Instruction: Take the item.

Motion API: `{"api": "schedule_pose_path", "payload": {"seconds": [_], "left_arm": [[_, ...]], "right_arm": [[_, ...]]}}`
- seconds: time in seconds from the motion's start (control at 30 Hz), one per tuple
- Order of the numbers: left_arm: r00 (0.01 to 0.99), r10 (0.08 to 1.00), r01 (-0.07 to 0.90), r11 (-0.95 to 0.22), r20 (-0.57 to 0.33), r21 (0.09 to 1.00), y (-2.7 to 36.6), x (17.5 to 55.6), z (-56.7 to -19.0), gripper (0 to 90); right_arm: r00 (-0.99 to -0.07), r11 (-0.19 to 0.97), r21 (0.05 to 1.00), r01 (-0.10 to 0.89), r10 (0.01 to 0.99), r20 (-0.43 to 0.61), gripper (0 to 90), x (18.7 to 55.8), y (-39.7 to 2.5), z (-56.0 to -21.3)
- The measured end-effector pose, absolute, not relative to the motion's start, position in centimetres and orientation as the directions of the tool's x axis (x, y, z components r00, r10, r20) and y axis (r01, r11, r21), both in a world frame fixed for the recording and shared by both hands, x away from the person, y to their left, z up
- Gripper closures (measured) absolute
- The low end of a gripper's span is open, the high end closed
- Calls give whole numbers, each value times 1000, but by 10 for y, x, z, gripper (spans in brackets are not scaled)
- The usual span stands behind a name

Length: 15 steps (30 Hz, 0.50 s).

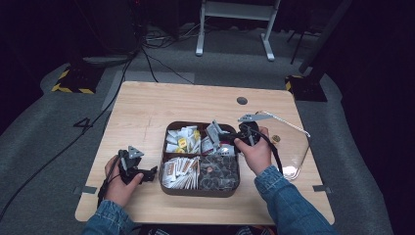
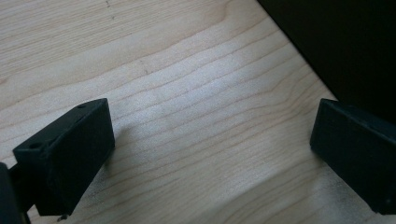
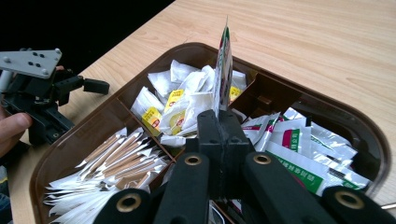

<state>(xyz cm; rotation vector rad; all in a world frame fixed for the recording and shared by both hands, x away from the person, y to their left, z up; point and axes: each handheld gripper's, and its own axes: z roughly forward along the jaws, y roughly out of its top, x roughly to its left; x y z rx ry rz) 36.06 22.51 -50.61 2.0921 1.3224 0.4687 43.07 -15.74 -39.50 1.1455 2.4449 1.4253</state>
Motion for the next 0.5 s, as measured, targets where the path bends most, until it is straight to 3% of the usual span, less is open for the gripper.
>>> {"api": "schedule_pose_path", "payload": {"seconds": [0.5], "left_arm": [[442,897,680,-316,-27,661,225,361,-506,1]], "right_arm": [[-707,239,812,533,653,272,900,412,-191,-376]]}}
